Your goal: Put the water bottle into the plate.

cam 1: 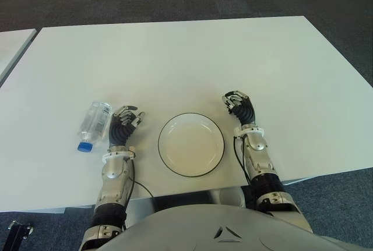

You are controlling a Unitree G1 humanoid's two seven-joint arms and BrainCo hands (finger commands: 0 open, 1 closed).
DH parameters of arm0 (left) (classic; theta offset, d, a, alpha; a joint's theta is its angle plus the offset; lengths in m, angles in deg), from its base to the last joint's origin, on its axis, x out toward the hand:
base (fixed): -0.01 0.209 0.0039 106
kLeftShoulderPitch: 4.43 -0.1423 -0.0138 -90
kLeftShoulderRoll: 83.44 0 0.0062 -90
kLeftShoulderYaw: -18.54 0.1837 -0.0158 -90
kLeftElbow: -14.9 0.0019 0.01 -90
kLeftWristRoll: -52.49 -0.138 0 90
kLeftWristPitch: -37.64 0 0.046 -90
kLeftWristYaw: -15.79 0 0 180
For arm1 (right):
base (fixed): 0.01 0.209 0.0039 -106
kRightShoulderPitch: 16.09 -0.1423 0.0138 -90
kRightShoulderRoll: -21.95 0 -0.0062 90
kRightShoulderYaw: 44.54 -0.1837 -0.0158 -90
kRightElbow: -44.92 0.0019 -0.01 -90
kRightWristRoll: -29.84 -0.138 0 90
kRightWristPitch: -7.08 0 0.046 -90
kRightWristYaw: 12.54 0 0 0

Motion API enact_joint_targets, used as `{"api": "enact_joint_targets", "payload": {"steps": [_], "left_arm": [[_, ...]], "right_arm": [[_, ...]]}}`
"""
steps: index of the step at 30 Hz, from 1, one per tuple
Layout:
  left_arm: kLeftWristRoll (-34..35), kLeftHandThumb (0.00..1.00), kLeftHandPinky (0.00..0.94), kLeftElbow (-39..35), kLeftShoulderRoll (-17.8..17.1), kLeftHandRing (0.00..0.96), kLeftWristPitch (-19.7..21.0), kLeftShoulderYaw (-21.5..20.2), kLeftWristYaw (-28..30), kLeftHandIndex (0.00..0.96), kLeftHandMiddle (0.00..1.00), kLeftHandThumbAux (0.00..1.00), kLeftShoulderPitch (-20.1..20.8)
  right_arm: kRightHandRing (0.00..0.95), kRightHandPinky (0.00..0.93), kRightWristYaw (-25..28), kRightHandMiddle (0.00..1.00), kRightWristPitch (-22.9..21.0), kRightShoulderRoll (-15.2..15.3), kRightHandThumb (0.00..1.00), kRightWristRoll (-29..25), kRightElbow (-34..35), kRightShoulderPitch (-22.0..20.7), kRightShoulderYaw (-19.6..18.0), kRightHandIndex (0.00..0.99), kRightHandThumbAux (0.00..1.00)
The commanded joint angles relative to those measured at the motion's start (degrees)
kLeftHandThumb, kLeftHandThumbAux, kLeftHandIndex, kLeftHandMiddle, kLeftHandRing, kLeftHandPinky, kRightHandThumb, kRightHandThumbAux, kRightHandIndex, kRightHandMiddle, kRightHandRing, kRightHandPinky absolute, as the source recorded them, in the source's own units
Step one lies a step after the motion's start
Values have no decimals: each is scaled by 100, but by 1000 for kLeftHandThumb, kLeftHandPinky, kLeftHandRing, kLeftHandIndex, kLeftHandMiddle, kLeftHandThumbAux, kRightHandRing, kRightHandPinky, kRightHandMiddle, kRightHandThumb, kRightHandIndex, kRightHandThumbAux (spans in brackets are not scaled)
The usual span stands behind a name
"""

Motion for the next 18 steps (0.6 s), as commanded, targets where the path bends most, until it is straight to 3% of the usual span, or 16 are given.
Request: {"api": "enact_joint_targets", "payload": {"steps": [1, 18], "left_arm": [[8, 700, 687, -45, 11, 699, 128, -12, -28, 434, 695, 717, -70], [-160, 699, 718, -480, 2, 725, 313, -57, -222, 434, 720, 718, -231]], "right_arm": [[748, 752, 9, 751, -102, -4, 705, -8, -211, -17, -21, 438, 728], [745, 744, 184, 749, 111, -48, 706, -167, -463, -210, -68, 438, 727]]}}
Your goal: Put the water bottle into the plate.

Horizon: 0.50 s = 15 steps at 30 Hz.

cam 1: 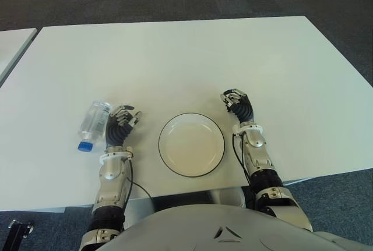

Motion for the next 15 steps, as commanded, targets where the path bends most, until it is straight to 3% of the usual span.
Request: {"api": "enact_joint_targets", "payload": {"steps": [1, 15], "left_arm": [[-46, 699, 719, -88, 2, 726, 105, -15, -71, 434, 721, 718, -79], [0, 699, 721, -191, -2, 732, 140, -29, -39, 434, 727, 719, -100]], "right_arm": [[744, 743, 53, 748, -64, -37, 706, -69, -166, 10, -39, 438, 727], [751, 752, 105, 746, -44, -62, 706, -95, -228, -50, -72, 438, 726]]}}
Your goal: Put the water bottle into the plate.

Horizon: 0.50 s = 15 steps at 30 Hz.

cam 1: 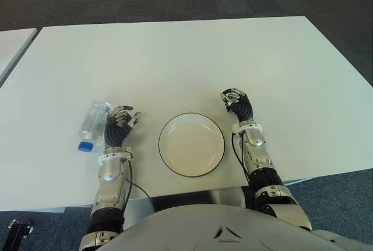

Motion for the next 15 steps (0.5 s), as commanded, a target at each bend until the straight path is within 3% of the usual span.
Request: {"api": "enact_joint_targets", "payload": {"steps": [1, 12, 15], "left_arm": [[14, 699, 722, -52, -4, 733, 89, -26, -22, 434, 727, 719, -31], [-355, 700, 725, -87, 13, 740, -171, -39, -430, 434, 735, 719, -59], [-1128, 701, 714, -730, 152, 738, -365, -39, -1110, 434, 736, 718, -378]], "right_arm": [[750, 750, 20, 745, -54, -38, 706, -23, -126, 49, -7, 438, 727], [752, 757, -15, 747, -51, -46, 706, 4, -127, 54, -4, 438, 727], [752, 755, -36, 750, -59, -48, 706, 20, -123, 56, 0, 438, 727]]}}
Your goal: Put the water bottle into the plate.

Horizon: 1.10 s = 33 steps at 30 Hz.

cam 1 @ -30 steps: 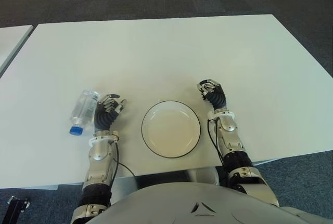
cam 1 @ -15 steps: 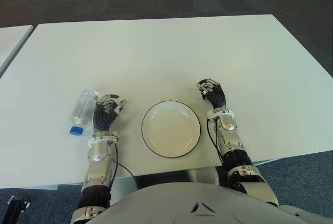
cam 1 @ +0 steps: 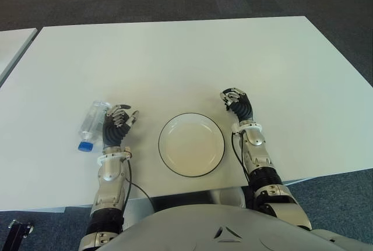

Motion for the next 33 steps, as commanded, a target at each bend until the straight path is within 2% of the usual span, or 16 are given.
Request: {"api": "enact_joint_targets", "payload": {"steps": [1, 4, 7, 15, 16, 17, 18, 19, 21, 22, 25, 26, 27, 29, 31, 33], "left_arm": [[-1174, 701, 707, -972, 235, 735, -282, 3, -964, 434, 736, 718, -481], [-2183, 703, 698, -1494, 329, 728, -292, 47, -1702, 434, 736, 718, -690], [-3346, 704, 701, -1559, 237, 727, 41, 79, -2679, 434, 736, 718, -625], [-4342, 709, 697, -1919, 282, 710, 657, 208, -3555, 435, 710, 718, -574], [-4423, 755, 677, -1915, 268, 695, 707, 228, -3665, 424, 644, 704, -575], [-4478, 772, 669, -1909, 253, 690, 750, 251, -3748, 420, 620, 698, -574], [-4654, 796, 596, -1906, 224, 612, 817, 262, -4023, 431, 559, 692, -566], [-4808, 805, 574, -1924, 186, 589, 863, 276, -4256, 434, 538, 689, -565], [-5004, 822, 469, -1964, 81, 478, 922, 303, -4577, 430, 486, 685, -552], [-5041, 774, 401, -1980, 25, 413, 938, 320, -4657, 420, 418, 699, -544], [-5107, 722, 308, -1971, -134, 321, 1034, 304, -4836, 409, 329, 714, -474], [-5119, 588, 233, -1959, -175, 254, 1078, 290, -4876, 302, 273, 712, -454], [-5142, 497, 184, -1951, -202, 211, 1151, 280, -4915, 231, 237, 713, -445], [-5130, 417, 104, -1907, -219, 153, 1283, 279, -4968, 160, 191, 690, -454], [-5059, 385, 53, -1752, -171, 78, 1403, 292, -5101, 103, 110, 637, -506], [-4983, 378, 21, -1568, -90, 32, 1503, 316, -5290, 50, 45, 523, -563]], "right_arm": [[751, 753, -35, 750, -64, -36, 706, 20, -109, 70, 6, 438, 727], [744, 738, -45, 744, -68, -39, 706, 33, -104, 79, 9, 438, 727], [740, 739, -52, 741, -83, -42, 706, 41, -96, 95, 16, 438, 727], [745, 743, -19, 747, -87, -48, 706, 41, -110, 119, 33, 438, 727], [745, 743, -16, 746, -85, -49, 706, 40, -111, 121, 33, 438, 727], [744, 743, -15, 746, -83, -49, 706, 39, -112, 122, 32, 438, 727], [742, 744, -21, 742, -80, -55, 707, 47, -112, 133, 37, 438, 728], [741, 744, -26, 741, -73, -59, 707, 55, -111, 145, 42, 438, 728], [737, 742, -32, 735, -55, -66, 707, 66, -112, 169, 51, 438, 728], [736, 740, -32, 733, -46, -68, 707, 69, -113, 177, 54, 438, 728], [734, 739, -24, 730, -25, -72, 707, 75, -117, 198, 59, 438, 728], [734, 742, -22, 730, -19, -74, 707, 77, -119, 203, 60, 437, 728], [735, 744, -19, 729, -13, -75, 707, 78, -120, 209, 60, 437, 728], [736, 750, -16, 730, -7, -75, 706, 79, -118, 222, 60, 437, 728], [745, 767, -18, 735, -7, -74, 706, 82, -115, 234, 60, 437, 728], [751, 770, -24, 741, -9, -72, 706, 86, -116, 239, 59, 437, 728]]}}
